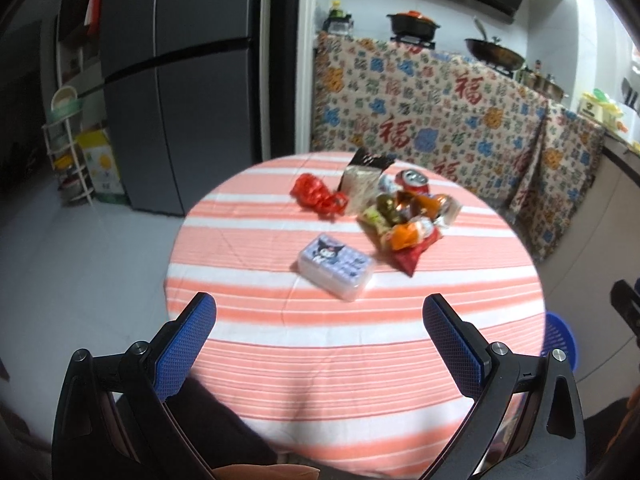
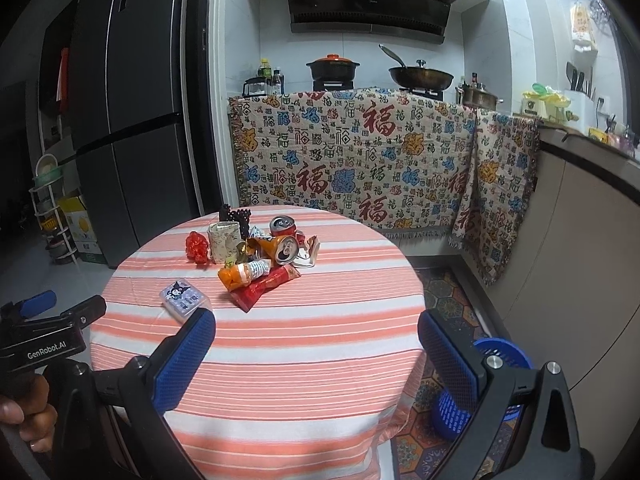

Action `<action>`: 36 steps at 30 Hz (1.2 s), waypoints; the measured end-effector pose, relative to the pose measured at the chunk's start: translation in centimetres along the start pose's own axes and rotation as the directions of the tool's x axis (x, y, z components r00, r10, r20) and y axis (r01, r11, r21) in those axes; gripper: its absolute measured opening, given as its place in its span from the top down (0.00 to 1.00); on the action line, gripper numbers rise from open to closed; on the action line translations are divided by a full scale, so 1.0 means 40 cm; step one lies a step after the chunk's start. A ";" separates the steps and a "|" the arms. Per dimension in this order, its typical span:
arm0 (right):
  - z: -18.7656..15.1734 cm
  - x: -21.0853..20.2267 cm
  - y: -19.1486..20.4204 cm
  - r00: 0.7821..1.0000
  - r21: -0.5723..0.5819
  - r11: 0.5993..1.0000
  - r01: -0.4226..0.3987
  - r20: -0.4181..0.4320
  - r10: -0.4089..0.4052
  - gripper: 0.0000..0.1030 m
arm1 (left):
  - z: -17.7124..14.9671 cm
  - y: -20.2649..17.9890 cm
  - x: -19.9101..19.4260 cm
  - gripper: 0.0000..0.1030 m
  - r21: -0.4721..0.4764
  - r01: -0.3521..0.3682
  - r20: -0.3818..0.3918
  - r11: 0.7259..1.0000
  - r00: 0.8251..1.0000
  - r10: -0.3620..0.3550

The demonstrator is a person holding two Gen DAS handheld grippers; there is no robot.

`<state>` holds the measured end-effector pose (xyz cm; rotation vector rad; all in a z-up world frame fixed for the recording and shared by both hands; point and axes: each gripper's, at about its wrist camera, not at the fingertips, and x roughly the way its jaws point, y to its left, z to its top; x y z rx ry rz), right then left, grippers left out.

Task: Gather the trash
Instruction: 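Grasp the clear Kuromi box with the left tool while the right tool grasps the red wrapper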

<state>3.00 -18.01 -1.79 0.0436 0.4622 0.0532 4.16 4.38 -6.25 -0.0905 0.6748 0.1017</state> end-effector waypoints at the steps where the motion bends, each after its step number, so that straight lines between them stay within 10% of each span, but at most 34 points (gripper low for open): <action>1: -0.003 0.012 -0.005 1.000 0.014 1.000 -0.012 -0.007 0.012 0.00 | -0.003 0.000 0.013 0.00 0.003 -0.003 -0.006 1.000 1.000 0.003; 30: -0.151 0.480 0.025 0.951 -0.106 0.994 -0.030 -0.309 -0.005 0.00 | 0.066 -0.082 0.531 0.01 -0.195 -0.262 -0.264 0.945 0.942 0.207; 36: -0.141 0.536 0.030 0.932 -0.081 0.994 -0.068 -0.361 0.034 0.00 | 0.070 -0.051 0.564 0.00 -0.157 -0.181 -0.292 0.971 0.948 0.129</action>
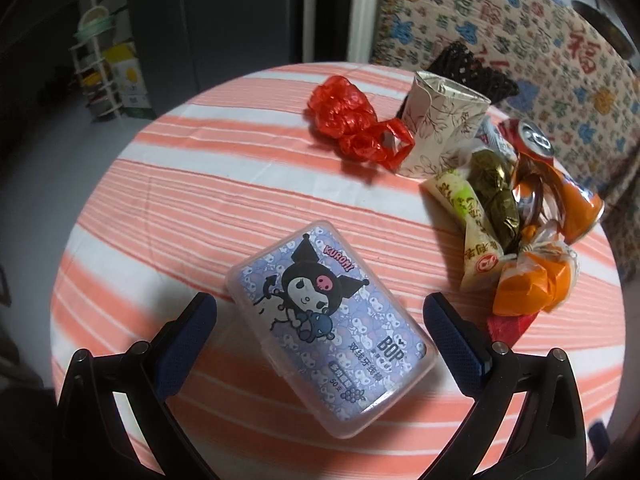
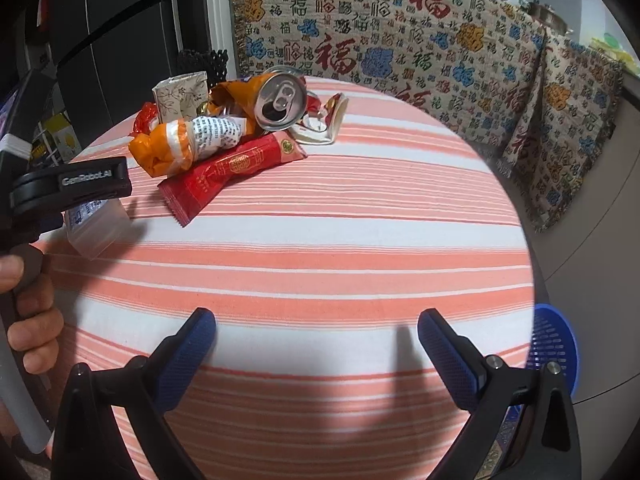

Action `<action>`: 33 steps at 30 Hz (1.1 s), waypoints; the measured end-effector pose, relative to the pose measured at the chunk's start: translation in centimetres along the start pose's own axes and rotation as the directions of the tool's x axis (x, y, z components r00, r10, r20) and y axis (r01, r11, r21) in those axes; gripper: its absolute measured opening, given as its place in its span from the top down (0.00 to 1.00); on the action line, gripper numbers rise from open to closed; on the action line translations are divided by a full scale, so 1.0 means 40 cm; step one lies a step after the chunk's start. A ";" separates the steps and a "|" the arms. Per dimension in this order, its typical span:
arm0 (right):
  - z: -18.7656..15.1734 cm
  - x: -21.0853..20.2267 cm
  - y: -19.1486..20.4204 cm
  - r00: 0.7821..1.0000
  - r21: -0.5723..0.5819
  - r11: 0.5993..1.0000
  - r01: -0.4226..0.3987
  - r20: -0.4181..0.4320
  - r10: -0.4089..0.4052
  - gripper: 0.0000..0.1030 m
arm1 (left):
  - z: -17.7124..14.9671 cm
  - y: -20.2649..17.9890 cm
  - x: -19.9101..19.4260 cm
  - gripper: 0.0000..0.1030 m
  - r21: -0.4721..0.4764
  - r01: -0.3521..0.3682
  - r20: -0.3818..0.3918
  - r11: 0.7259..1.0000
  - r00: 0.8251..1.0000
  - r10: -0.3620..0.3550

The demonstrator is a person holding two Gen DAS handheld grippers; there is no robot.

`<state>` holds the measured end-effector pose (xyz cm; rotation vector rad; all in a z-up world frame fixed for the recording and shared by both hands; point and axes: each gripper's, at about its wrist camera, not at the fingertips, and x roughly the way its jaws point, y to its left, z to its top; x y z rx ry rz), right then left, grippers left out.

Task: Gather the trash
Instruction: 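Grasp the clear Kuromi box with the left tool while the right tool grasps the red wrapper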

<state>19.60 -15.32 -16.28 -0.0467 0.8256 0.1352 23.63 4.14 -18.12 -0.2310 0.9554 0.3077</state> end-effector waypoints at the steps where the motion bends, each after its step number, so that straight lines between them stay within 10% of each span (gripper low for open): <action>1: 0.007 0.012 0.005 1.000 0.001 1.000 -0.010 -0.011 0.010 0.00 | 0.001 0.005 0.002 0.00 0.023 0.022 -0.010 0.999 1.000 -0.022; 5: 0.035 0.071 0.035 0.979 0.052 0.991 0.121 -0.171 -0.110 0.00 | 0.006 0.040 0.009 0.00 0.106 0.127 -0.041 0.986 0.992 -0.123; 16: 0.151 0.207 0.152 0.990 0.011 1.000 0.028 -0.142 -0.026 0.00 | -0.002 0.079 0.028 0.01 0.080 0.155 -0.064 0.985 0.987 -0.150; 24: 0.077 0.173 -0.025 0.970 0.130 0.972 0.198 -0.167 -0.175 0.00 | -0.020 0.125 0.047 0.00 0.239 0.092 -0.067 0.967 0.995 -0.078; 33: 0.066 0.113 -0.031 0.996 0.193 0.978 0.074 -0.055 -0.065 0.01 | -0.046 0.147 0.042 0.00 0.270 0.127 0.006 0.955 0.991 -0.133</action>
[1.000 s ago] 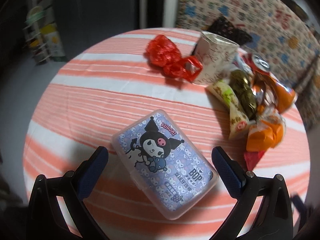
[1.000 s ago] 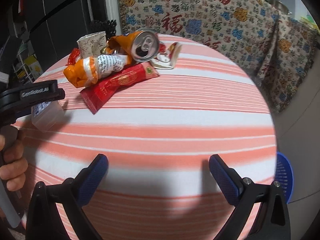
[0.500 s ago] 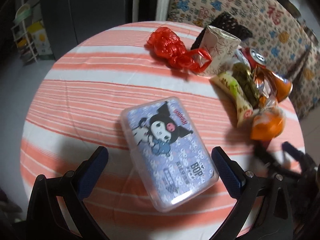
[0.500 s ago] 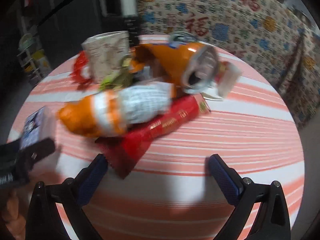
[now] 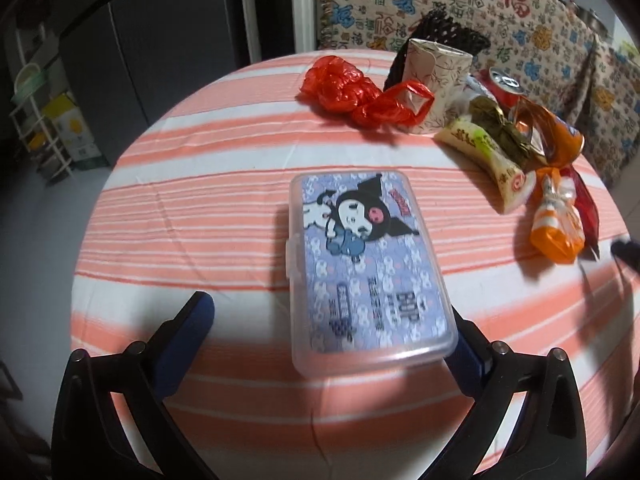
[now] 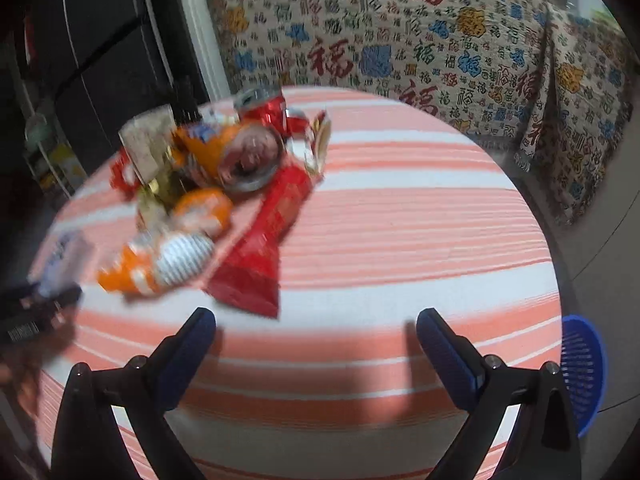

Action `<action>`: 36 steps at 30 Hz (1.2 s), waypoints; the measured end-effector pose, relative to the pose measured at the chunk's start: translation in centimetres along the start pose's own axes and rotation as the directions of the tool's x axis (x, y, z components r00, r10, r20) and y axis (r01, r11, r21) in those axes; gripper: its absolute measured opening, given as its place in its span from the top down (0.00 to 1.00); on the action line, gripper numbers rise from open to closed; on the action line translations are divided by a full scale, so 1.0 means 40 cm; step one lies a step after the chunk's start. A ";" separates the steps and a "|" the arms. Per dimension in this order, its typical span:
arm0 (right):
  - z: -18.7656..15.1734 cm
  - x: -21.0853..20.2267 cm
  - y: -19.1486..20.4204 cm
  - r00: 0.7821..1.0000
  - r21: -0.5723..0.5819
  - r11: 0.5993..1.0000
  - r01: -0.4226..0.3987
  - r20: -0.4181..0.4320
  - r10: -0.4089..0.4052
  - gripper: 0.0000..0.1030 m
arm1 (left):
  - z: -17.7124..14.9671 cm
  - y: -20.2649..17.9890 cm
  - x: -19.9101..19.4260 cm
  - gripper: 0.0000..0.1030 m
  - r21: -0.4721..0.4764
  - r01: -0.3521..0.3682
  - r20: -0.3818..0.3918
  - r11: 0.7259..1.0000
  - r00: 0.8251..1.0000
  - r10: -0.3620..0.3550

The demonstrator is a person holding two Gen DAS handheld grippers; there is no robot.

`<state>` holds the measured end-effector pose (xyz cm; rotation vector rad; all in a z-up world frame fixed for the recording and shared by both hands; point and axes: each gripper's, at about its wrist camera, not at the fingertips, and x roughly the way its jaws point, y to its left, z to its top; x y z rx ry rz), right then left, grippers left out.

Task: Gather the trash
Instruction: 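Grasp the clear Kuromi box with the left tool while the right tool grasps the red wrapper, then carry both items over the blue wastebasket and open both tools to drop them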

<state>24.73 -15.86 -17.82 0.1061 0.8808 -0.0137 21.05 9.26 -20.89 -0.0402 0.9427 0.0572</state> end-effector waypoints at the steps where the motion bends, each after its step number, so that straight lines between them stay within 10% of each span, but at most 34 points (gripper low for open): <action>1: 0.010 0.000 0.005 1.000 0.013 1.000 -0.004 0.016 0.004 0.01 | 0.001 0.000 0.001 0.00 0.006 0.005 -0.004 1.000 1.000 -0.005; 3: 0.037 0.020 0.022 0.999 0.021 0.999 -0.028 0.034 0.027 0.07 | 0.006 0.004 0.005 0.00 0.029 0.021 -0.021 0.999 1.000 -0.021; 5: 0.055 0.063 0.045 1.000 -0.021 0.999 -0.030 -0.002 0.030 0.50 | 0.006 0.012 0.004 0.00 0.052 0.039 -0.041 0.998 0.998 -0.037; 7: 0.057 0.091 0.039 0.997 -0.029 0.998 -0.050 -0.061 0.049 0.63 | 0.005 0.030 0.007 0.00 0.068 0.051 -0.054 0.996 0.997 -0.047; 12: 0.031 0.047 -0.014 0.998 -0.038 0.999 0.013 -0.067 -0.016 0.61 | -0.005 0.041 -0.005 0.00 0.080 0.118 -0.042 0.990 0.992 -0.115; 15: 0.047 0.045 -0.027 0.995 -0.084 0.996 -0.016 -0.096 0.008 0.39 | 0.007 0.000 -0.006 0.01 0.168 0.156 -0.045 0.973 0.988 -0.151; 22: 0.120 0.091 -0.019 0.985 -0.178 0.982 -0.063 -0.169 0.033 0.38 | 0.061 0.006 0.045 0.02 0.170 0.195 -0.054 0.966 0.981 -0.189; 24: 0.130 0.113 -0.021 0.979 -0.150 0.986 -0.069 -0.199 0.038 0.48 | 0.069 0.013 0.040 0.34 0.169 0.184 -0.034 0.968 0.983 -0.181; 25: 0.130 0.120 -0.026 0.975 -0.129 0.990 -0.063 -0.221 0.033 0.83 | 0.073 0.018 0.036 0.38 0.170 0.180 -0.028 0.969 0.984 -0.177; 36: 0.098 -0.041 -0.100 0.984 -0.047 0.994 -0.102 -0.150 0.094 0.85 | 0.099 -0.064 -0.113 0.38 0.169 0.253 0.086 0.953 0.959 -0.270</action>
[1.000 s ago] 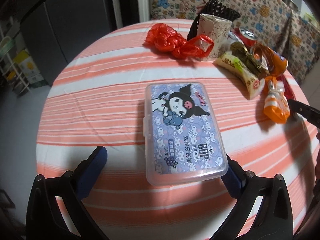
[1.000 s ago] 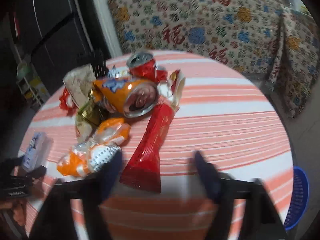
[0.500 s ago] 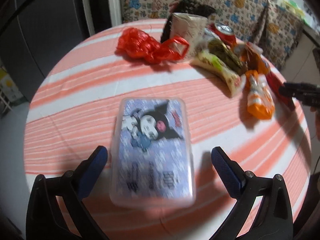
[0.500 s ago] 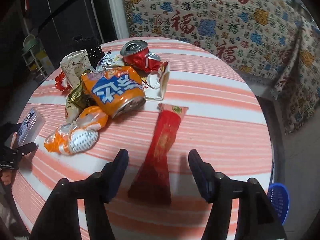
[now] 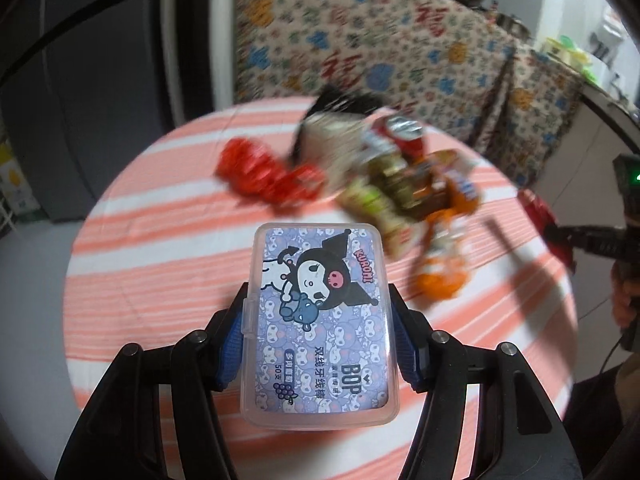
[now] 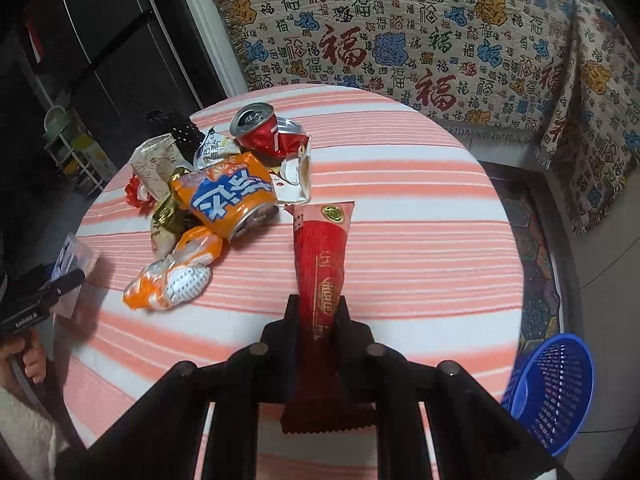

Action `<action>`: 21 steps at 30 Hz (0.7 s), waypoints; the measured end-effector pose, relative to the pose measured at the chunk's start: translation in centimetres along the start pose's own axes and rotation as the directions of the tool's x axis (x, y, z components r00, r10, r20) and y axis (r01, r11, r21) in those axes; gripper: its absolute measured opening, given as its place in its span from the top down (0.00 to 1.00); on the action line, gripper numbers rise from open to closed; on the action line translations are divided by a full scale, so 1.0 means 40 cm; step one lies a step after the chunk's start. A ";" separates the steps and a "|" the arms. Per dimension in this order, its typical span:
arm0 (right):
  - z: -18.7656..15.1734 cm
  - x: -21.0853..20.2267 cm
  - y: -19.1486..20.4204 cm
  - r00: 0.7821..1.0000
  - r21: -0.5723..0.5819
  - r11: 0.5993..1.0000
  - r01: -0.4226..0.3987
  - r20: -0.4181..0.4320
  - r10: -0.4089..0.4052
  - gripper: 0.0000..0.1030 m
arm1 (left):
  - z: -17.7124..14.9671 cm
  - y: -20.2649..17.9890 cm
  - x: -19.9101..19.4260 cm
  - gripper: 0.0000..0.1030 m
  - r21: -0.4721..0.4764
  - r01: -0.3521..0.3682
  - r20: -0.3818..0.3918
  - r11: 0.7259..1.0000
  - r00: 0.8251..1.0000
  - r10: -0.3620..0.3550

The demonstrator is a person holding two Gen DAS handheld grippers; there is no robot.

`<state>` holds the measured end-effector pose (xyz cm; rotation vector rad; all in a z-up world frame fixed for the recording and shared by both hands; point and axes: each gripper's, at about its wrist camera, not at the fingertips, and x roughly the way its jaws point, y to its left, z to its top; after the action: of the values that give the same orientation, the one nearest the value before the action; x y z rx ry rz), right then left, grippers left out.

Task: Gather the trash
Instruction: 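Carry both items over the blue wastebasket and open both tools to drop them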

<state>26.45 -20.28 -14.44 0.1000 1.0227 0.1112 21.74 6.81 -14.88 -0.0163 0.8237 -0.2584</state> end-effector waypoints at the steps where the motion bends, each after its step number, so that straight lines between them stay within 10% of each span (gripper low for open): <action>1: -0.009 -0.017 -0.009 1.000 0.003 1.000 -0.005 0.002 0.005 0.85 | 0.011 -0.032 -0.008 0.38 0.018 0.014 0.008 1.000 1.000 -0.014; 8: -0.048 -0.148 -0.151 0.998 0.070 0.998 0.002 0.056 -0.006 0.85 | 0.090 -0.327 -0.003 0.38 0.129 0.154 0.016 0.980 0.987 -0.157; 21: -0.212 -0.386 -0.624 0.960 0.349 0.910 0.223 0.084 -0.267 0.85 | 0.171 -1.022 0.169 0.38 0.312 0.434 -0.103 0.845 0.900 -0.424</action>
<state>12.39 -46.88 -9.15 0.2857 0.9076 -0.3001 22.08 -34.96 -10.42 0.1176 0.7919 -0.8236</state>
